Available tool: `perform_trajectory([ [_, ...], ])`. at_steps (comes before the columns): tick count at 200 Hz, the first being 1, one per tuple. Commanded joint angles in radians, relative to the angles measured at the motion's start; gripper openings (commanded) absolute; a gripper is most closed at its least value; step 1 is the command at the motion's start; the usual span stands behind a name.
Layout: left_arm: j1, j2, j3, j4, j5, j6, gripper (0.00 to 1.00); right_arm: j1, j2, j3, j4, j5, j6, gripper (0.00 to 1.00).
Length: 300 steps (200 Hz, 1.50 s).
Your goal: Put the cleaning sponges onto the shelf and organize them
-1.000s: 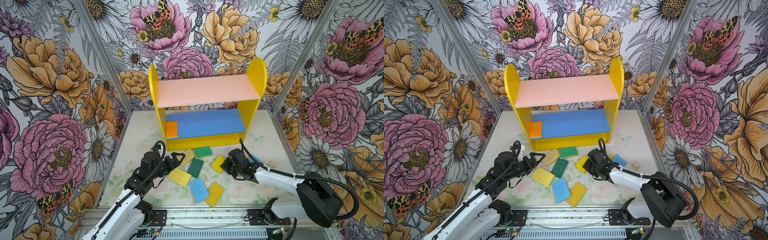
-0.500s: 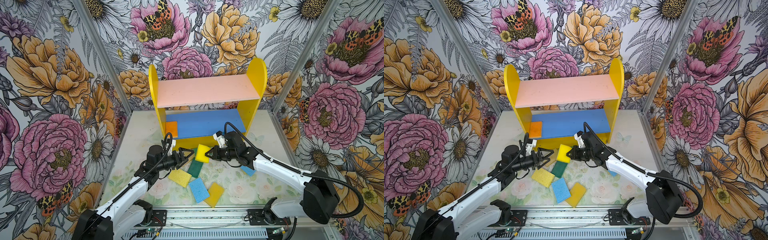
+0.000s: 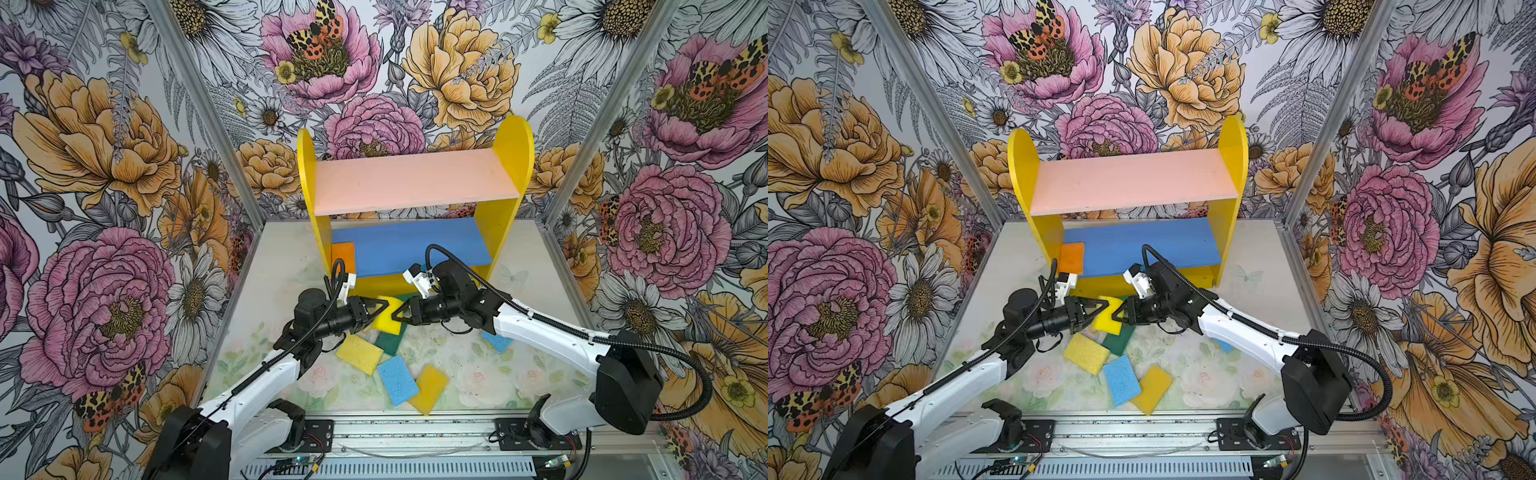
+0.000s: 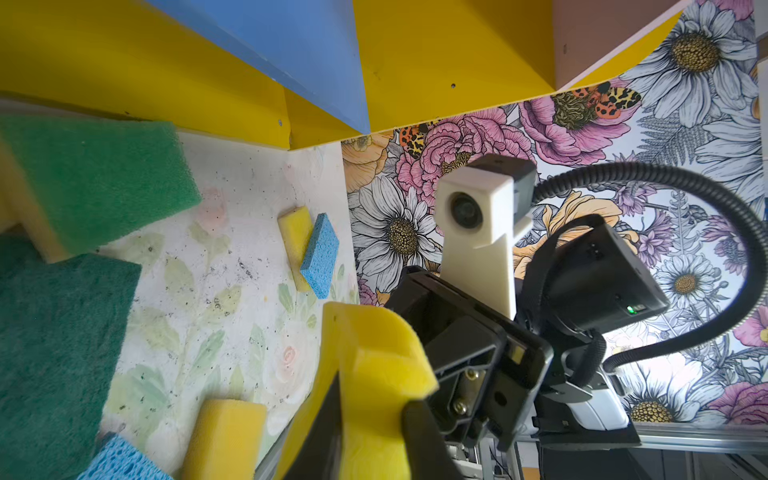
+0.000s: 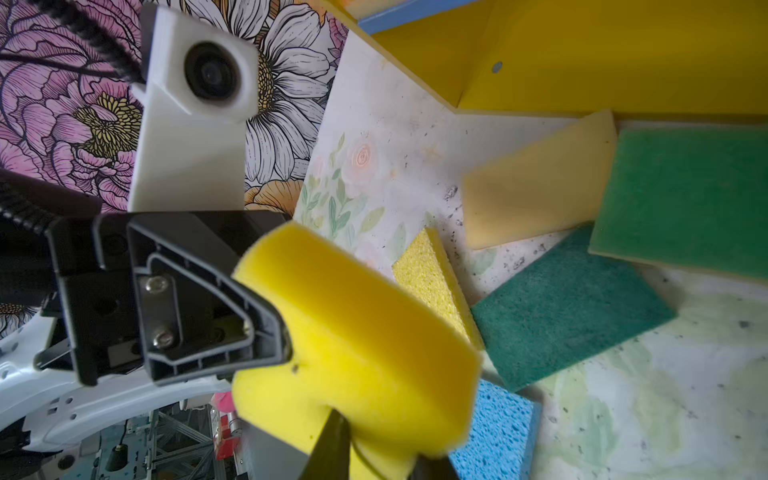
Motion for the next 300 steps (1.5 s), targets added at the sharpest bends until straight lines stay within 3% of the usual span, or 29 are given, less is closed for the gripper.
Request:
perform_trajectory([
  [1,-0.006,0.003,-0.011,0.083,0.021,-0.002,0.14,0.010,-0.025,0.022,-0.001,0.007,-0.011,0.39],
  [49,0.026,-0.040,-0.086,0.212,-0.062,-0.107,0.10,0.010,-0.131,-0.031,0.011,0.096,0.014,0.67],
  [82,0.027,-0.076,-0.166,0.370,-0.191,-0.226,0.11,0.014,-0.191,-0.063,0.085,0.103,0.036,0.70],
  [111,0.028,-0.115,-0.205,0.468,-0.265,-0.302,0.12,0.015,-0.178,-0.068,0.154,0.055,0.077,0.67],
  [167,0.033,-0.183,-0.199,0.454,-0.292,-0.332,0.12,0.024,-0.140,-0.097,0.324,-0.009,0.159,0.56],
  [300,0.036,-0.148,-0.194,0.519,-0.273,-0.363,0.12,0.038,-0.074,-0.054,0.330,-0.005,0.163,0.36],
])
